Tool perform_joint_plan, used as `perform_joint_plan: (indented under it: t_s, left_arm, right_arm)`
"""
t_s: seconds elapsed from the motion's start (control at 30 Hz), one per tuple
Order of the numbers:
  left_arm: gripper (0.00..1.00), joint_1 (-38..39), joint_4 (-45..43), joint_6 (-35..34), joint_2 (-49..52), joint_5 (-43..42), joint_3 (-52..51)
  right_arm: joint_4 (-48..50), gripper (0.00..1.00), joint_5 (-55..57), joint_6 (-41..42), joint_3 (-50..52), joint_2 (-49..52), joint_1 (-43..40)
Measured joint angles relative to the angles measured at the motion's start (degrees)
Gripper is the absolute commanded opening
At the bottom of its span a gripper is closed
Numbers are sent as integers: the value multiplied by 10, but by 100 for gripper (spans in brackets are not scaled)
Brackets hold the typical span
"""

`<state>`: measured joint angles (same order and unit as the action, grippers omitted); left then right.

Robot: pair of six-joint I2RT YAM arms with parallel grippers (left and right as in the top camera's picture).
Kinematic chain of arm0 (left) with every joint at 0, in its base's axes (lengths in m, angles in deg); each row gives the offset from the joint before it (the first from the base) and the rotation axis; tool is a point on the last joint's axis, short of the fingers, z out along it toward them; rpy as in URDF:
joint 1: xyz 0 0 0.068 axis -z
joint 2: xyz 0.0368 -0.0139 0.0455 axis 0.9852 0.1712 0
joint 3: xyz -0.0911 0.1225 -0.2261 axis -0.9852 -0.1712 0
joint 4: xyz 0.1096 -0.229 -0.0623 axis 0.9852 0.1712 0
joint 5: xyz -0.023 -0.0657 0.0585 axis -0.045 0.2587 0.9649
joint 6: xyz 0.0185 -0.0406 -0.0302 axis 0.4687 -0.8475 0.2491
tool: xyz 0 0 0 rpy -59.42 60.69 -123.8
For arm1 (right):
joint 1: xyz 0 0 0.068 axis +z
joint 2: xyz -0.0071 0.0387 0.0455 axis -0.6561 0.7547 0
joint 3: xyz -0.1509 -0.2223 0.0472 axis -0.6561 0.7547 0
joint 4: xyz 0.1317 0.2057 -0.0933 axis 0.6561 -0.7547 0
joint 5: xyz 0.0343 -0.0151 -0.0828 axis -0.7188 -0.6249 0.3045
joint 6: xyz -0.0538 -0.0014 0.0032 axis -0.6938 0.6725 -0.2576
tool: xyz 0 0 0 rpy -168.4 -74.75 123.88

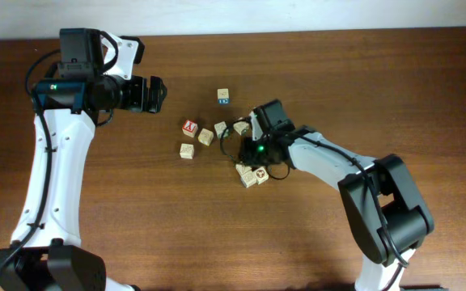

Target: Rotate 3 blocks

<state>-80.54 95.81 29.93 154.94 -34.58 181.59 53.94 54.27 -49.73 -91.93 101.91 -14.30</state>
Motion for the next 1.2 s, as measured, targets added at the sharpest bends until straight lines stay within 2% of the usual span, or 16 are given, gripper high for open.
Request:
perform_joint_plan:
  t_s: [0.13,0.27,0.33,0.37,0.4,0.43,0.53,0.7,0.83,1.2]
  left_arm:
    - [99,0,0,0,0,0,0]
    - [99,0,0,0,0,0,0]
    - [99,0,-1,0,0,0,0]
    - [99,0,-1,0,0,0,0]
    - [99,0,-2,0,0,0,0]
    - [99,0,0,0,0,0,0]
    - [99,0,0,0,0,0,0]
    - [99,0,0,0,0,0,0]
    - [99,0,0,0,0,0,0]
    - [99,0,0,0,0,0,0]
  right_arm:
    - [-9,17,-30,-1,0,0,52]
    - [-56,17,-34,-16,-10,0,60]
    - [-151,18,-3,-47,-63,2,60]
    - [-227,18,21,-76,-130,4,60]
    - [-258,17,27,-88,-170,5,60]
    - [-270,12,29,-89,-194,5,63]
    - [-282,7,47,-35,-186,5,108]
    - [-293,5,158,50,-172,19,218]
    - [-301,4,192,85,-166,36,212]
    - [-329,4,187,151,-165,47,173]
